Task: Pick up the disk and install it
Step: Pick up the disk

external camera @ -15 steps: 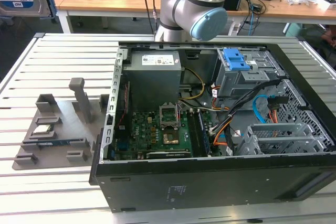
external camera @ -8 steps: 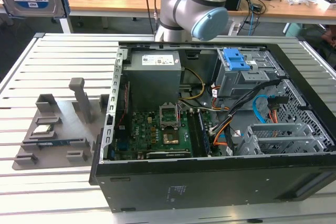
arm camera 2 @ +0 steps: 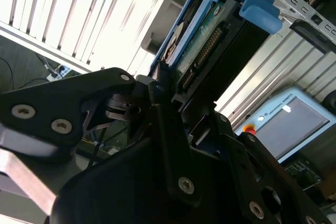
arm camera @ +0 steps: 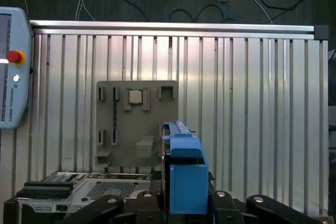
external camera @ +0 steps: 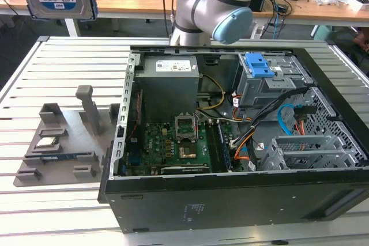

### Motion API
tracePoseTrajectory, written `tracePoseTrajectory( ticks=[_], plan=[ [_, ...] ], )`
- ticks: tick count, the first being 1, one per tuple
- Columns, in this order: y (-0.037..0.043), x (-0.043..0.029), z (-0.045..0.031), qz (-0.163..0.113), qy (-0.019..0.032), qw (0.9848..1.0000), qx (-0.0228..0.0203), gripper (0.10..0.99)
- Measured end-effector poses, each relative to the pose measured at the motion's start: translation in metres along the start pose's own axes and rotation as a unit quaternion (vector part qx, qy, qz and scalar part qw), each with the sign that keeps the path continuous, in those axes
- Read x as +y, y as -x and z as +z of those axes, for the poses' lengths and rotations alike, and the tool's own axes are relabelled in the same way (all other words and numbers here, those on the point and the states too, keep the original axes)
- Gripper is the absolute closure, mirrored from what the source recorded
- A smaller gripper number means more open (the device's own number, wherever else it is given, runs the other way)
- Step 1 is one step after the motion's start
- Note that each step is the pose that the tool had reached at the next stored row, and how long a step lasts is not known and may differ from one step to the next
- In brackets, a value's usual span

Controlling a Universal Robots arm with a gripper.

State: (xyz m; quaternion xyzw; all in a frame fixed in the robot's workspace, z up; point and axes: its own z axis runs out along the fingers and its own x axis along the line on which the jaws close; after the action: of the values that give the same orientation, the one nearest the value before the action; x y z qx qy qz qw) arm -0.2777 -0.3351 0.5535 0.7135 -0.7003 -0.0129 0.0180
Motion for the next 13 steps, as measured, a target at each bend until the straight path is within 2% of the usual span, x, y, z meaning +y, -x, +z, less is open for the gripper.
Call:
tracePoseTrajectory(
  ticks=[6,9,13],
  plan=[
    [-0.0004,-0.0238,-0.0010,0.000,0.0000,1.0000,0.0000,0.722],
    [-0.0006,-0.0416,-0.0018,0.000,0.0000,1.0000,0.0000,0.722],
    [-0.0008,-0.0522,-0.0022,0.000,0.0000,1.0000,-0.0001,0.722]
  ],
)
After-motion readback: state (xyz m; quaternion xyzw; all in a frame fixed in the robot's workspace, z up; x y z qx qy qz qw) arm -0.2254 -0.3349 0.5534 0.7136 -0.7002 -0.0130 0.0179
